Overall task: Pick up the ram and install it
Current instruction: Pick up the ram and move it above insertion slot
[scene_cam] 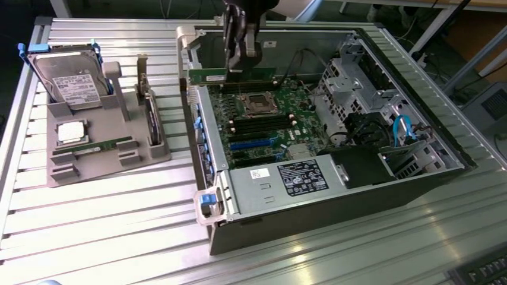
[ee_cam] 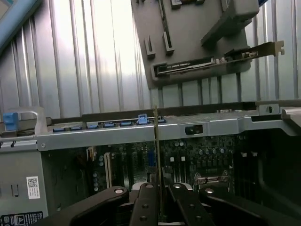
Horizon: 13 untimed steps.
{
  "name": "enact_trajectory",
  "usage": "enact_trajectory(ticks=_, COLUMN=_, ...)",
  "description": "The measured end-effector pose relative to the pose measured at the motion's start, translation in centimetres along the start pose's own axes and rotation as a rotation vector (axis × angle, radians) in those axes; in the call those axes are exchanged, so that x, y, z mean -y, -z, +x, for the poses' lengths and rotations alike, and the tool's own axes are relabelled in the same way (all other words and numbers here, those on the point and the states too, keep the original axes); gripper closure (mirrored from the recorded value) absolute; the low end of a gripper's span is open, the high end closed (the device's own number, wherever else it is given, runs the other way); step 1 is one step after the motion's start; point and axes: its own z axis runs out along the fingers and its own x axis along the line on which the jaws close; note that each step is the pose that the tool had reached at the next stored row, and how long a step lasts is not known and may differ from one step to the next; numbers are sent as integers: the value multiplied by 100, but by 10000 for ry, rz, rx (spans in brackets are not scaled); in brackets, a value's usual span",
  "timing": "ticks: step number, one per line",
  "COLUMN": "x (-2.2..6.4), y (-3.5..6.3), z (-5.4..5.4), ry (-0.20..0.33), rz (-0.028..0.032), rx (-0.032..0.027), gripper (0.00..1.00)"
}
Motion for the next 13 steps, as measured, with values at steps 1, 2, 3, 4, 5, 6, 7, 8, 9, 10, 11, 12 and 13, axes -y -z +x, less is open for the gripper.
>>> enact_trajectory(ticks=1, x=83, y=1, z=-6, ry=23, rz=-1, rx=0, gripper=86)
enact_trajectory(ticks=2, x=160, y=3, z=-12, ry=42, rz=-2, rx=-1, gripper=86)
enact_trajectory(ticks=3, x=199, y=3, z=-15, ry=53, rz=-2, rx=0, gripper=86)
enact_trajectory(ticks=4, x=239, y=5, z=-18, ry=67, rz=-3, rx=-2, gripper=86)
enact_trajectory(ticks=5, x=279, y=5, z=-21, ry=81, rz=-4, rx=-2, gripper=86)
enact_trajectory(ticks=6, x=318, y=6, z=-24, ry=95, rz=-4, rx=-2, gripper=86)
enact_trajectory(ticks=7, x=394, y=7, z=-30, ry=122, rz=-5, rx=-3, gripper=86)
enact_trajectory(ticks=8, x=451, y=8, z=-34, ry=146, rz=-5, rx=-3, gripper=86)
enact_trajectory(ticks=9, x=484, y=9, z=-37, ry=159, rz=-6, rx=-3, gripper=86)
enact_trajectory(ticks=10, x=569, y=10, z=-43, ry=195, rz=-7, rx=-4, gripper=86)
enact_trajectory(ticks=11, x=631, y=11, z=-48, ry=222, rz=-7, rx=-4, gripper=86)
enact_trajectory(ticks=12, x=671, y=12, z=-51, ry=241, rz=-7, rx=-4, gripper=86)
enact_trajectory(ticks=13, x=708, y=13, z=-54, ry=259, rz=-8, rx=-6, gripper=86)
